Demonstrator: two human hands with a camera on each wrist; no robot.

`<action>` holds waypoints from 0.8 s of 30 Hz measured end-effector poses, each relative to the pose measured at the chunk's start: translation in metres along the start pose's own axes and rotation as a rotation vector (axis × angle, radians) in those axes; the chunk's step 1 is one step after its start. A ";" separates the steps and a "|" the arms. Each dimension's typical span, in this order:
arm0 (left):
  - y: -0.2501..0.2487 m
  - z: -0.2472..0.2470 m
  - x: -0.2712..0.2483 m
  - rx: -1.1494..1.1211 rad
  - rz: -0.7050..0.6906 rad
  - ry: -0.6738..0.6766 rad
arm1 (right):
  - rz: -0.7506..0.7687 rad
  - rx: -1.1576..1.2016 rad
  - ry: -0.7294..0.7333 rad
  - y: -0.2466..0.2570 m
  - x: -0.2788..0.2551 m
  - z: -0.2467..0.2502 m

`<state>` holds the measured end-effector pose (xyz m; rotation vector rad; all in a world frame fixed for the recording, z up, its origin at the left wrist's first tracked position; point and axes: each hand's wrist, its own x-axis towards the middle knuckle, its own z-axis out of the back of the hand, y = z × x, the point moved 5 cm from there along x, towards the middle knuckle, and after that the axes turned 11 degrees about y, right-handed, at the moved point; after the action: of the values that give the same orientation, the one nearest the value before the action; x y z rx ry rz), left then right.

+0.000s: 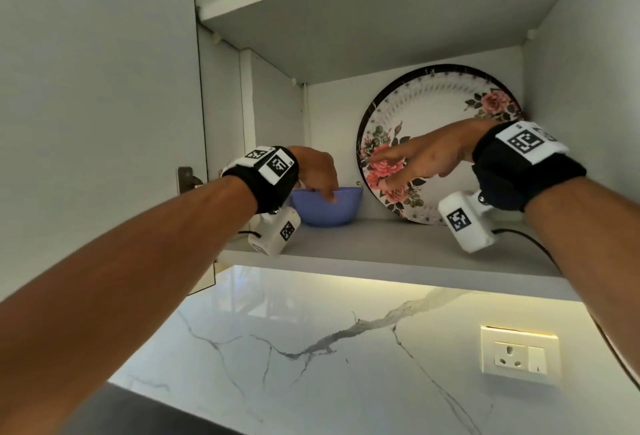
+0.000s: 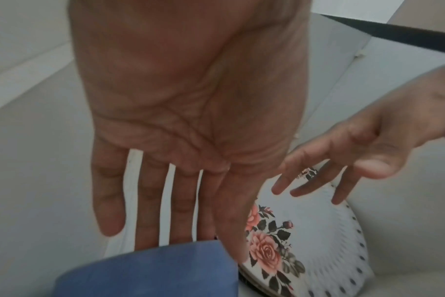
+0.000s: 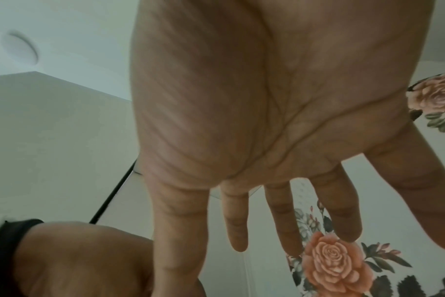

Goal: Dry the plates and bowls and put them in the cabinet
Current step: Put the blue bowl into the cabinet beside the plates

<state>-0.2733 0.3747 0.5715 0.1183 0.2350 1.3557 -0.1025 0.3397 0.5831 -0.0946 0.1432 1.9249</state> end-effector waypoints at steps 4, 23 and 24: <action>-0.001 -0.002 -0.011 0.076 0.019 0.040 | 0.004 0.032 -0.008 0.003 -0.015 0.000; -0.011 -0.007 -0.060 -0.088 -0.064 -0.114 | -0.013 0.041 0.028 0.019 -0.070 -0.018; -0.008 -0.005 -0.062 -0.143 -0.071 -0.135 | -0.015 0.034 0.031 0.021 -0.071 -0.020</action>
<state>-0.2787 0.3122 0.5706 0.0809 0.0279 1.2841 -0.0970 0.2638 0.5740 -0.1031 0.1952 1.9060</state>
